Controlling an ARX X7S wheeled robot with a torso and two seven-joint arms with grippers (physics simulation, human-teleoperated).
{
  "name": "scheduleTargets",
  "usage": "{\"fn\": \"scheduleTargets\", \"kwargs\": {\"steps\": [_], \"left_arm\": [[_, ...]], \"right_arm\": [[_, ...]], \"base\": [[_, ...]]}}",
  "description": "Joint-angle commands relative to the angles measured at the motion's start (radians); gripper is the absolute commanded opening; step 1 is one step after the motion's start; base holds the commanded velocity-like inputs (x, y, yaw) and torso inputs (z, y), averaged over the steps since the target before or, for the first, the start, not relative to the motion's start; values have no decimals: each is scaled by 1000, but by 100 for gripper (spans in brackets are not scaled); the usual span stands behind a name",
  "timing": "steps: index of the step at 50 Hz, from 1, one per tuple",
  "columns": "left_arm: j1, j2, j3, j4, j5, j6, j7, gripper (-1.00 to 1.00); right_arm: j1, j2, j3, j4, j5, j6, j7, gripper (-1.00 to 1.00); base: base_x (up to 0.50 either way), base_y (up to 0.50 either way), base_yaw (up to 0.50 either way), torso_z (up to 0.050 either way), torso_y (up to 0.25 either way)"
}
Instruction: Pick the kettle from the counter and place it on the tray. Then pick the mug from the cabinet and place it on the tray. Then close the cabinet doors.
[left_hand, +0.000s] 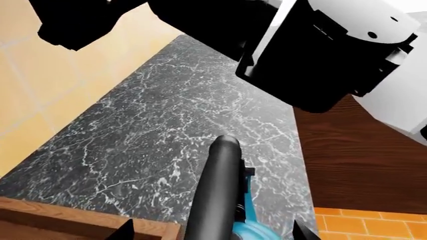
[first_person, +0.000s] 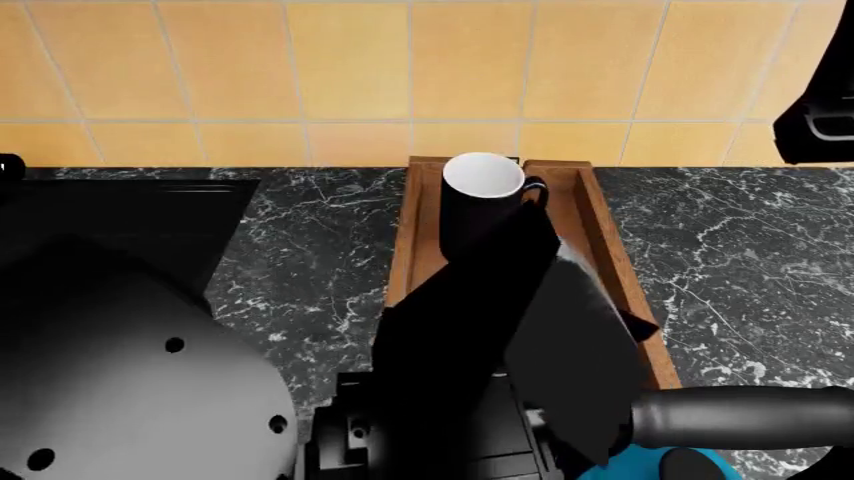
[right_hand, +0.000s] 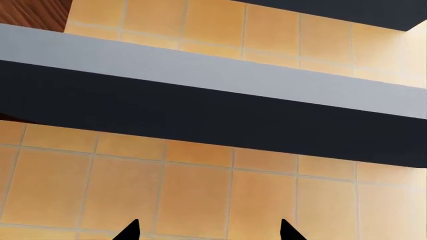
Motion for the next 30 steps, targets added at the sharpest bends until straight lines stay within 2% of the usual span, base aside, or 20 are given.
{"fn": "scheduleTargets", "kwargs": {"steps": [1, 14, 15, 30], "left_arm": [[32, 32, 30, -36, 70, -21, 42, 100], [72, 44, 51, -46, 129, -28, 77, 100], [74, 44, 51, -45, 131, -26, 78, -100], [57, 16, 21, -63, 163, -9, 83, -100]], "right_arm": [[-18, 11, -1, 0, -11, -16, -6, 100], [-37, 15, -5, 3, -26, -29, -9, 100], [-39, 15, -6, 3, -27, -30, -9, 100], [-37, 9, 3, 5, -22, -21, -5, 100]], "base": [[0, 0, 0, 0, 0], [0, 0, 0, 0, 0], [0, 0, 0, 0, 0], [0, 0, 0, 0, 0]]}}
